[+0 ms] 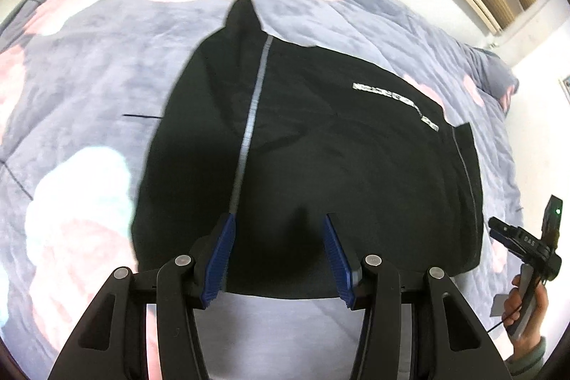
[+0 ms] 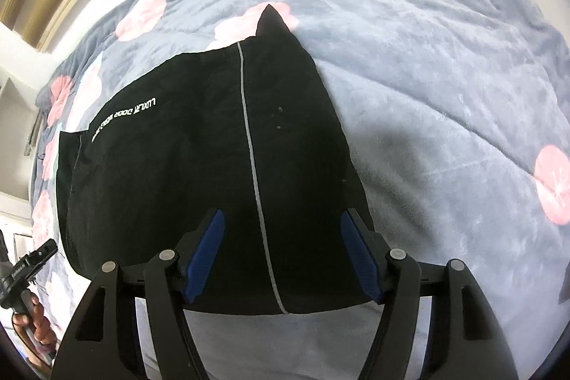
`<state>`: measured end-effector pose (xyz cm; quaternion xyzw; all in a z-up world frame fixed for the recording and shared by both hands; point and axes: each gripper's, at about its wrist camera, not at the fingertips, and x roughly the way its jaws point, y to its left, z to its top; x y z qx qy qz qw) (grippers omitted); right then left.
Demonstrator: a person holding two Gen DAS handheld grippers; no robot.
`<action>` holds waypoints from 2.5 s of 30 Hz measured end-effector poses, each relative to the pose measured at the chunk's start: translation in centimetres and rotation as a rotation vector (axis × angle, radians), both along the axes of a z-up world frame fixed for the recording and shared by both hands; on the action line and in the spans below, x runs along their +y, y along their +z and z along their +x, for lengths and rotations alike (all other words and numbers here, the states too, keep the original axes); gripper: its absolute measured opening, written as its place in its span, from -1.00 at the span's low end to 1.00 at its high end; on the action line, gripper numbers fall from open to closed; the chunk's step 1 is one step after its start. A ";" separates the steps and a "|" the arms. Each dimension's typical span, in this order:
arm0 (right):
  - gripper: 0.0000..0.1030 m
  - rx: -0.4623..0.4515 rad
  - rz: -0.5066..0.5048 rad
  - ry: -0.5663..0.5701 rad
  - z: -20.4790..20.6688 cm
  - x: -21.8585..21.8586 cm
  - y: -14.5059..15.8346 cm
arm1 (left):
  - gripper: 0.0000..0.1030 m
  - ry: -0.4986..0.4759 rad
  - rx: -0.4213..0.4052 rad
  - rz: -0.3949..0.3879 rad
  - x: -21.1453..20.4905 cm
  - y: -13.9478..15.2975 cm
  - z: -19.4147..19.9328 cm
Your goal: Fold large clothes
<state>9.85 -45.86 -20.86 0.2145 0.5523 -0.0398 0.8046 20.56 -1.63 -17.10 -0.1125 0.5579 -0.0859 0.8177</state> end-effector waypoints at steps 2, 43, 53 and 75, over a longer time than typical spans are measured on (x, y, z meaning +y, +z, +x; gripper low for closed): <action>0.40 0.009 -0.009 0.008 0.3 0.0 -0.3 | 0.02 0.001 -0.002 0.032 0.7 0.0 0.2; 1.00 0.078 0.454 0.134 10.8 -2.2 -12.6 | 0.65 0.111 0.374 -0.650 7.8 -15.6 12.2; -0.19 -0.099 0.338 0.217 7.3 -0.8 -4.7 | -0.32 0.001 0.079 -0.463 4.0 -6.2 7.2; -0.24 -0.168 0.208 0.333 -6.0 0.3 6.2 | -0.32 -0.107 -0.038 -0.493 3.5 4.3 -12.6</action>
